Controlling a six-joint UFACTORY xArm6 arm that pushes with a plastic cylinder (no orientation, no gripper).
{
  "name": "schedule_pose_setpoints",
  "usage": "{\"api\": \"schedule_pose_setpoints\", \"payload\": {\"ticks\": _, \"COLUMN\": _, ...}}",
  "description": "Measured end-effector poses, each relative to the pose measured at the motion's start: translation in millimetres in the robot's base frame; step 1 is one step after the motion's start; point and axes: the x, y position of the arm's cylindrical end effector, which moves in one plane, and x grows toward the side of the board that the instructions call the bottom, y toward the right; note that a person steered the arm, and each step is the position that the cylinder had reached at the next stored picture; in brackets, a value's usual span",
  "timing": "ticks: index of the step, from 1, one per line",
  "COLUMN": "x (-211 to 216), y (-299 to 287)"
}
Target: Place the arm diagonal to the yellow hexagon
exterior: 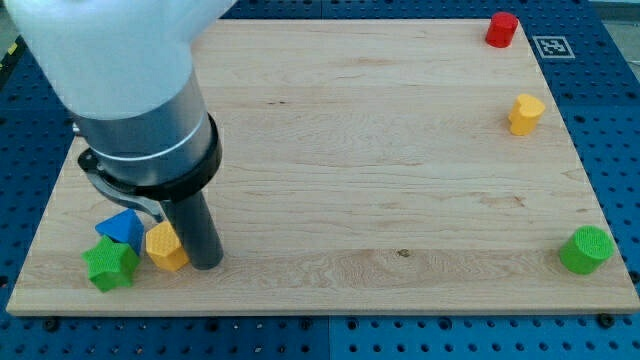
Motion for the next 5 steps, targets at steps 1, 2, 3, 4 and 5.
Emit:
{"api": "schedule_pose_setpoints", "payload": {"ticks": 1, "x": -0.2, "y": -21.1}}
{"api": "schedule_pose_setpoints", "payload": {"ticks": 2, "x": -2.6, "y": -25.9}}
{"api": "schedule_pose_setpoints", "payload": {"ticks": 3, "x": -2.6, "y": -15.1}}
{"api": "schedule_pose_setpoints", "payload": {"ticks": 4, "x": -2.6, "y": 23.0}}
{"api": "schedule_pose_setpoints", "payload": {"ticks": 5, "x": -2.6, "y": 27.0}}
